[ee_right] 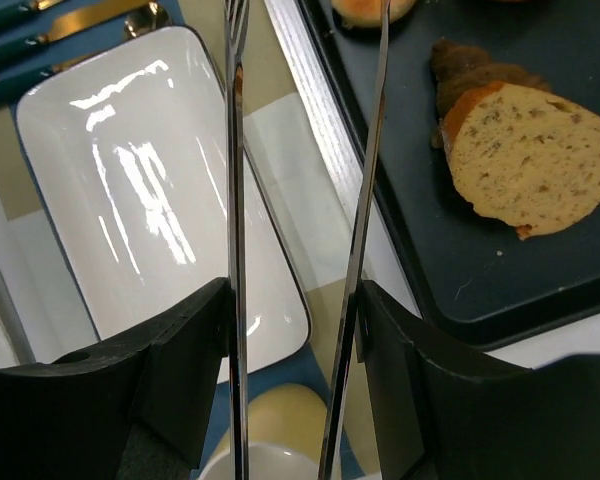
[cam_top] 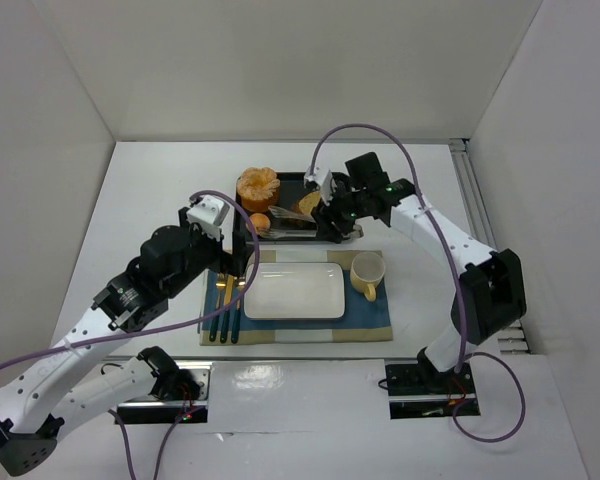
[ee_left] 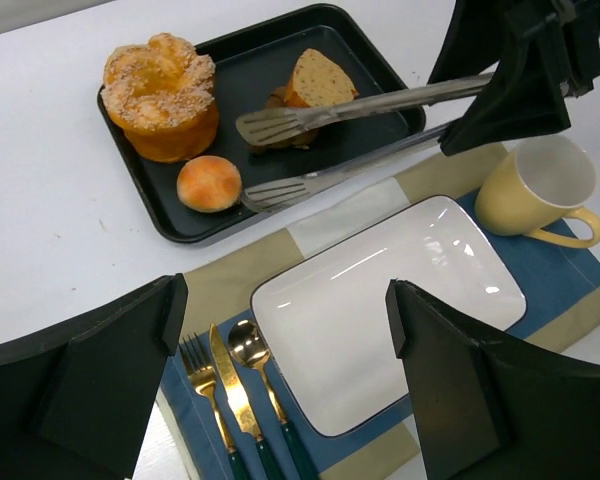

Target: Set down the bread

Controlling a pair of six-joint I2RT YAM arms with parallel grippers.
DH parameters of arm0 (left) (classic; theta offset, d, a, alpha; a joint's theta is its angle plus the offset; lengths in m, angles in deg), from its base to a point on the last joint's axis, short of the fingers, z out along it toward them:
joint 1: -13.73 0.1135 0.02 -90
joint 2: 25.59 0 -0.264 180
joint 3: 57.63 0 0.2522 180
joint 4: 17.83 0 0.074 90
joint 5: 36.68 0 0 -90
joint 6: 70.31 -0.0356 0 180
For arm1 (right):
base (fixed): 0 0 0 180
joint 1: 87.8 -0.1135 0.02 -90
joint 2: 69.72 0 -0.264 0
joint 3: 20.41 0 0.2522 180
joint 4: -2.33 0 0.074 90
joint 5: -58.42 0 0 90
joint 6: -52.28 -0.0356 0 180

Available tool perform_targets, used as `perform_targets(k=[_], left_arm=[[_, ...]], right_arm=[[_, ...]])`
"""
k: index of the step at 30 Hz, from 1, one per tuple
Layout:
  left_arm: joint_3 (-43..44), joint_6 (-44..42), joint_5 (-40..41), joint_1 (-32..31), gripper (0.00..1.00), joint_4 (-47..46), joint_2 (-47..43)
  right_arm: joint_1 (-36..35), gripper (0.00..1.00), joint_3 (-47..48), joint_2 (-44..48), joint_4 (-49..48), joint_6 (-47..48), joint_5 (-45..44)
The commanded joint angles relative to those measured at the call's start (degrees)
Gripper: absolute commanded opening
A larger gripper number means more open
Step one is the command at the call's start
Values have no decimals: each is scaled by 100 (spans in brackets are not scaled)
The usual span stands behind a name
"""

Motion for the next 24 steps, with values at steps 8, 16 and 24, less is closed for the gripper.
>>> perform_targets(k=[8,16,24], left_arm=[[-54,21,332,-17,100,-283,-74],[-54,21,332,-17,100,-283,-74],[-54,21,279,-17,100,-283,-74]], right_arm=[[-283,62,553,-725,-521,166,-459],[-336,62,817,-1218,-626,166,-459],[-388,62,922,-1586,-732,166,-512]])
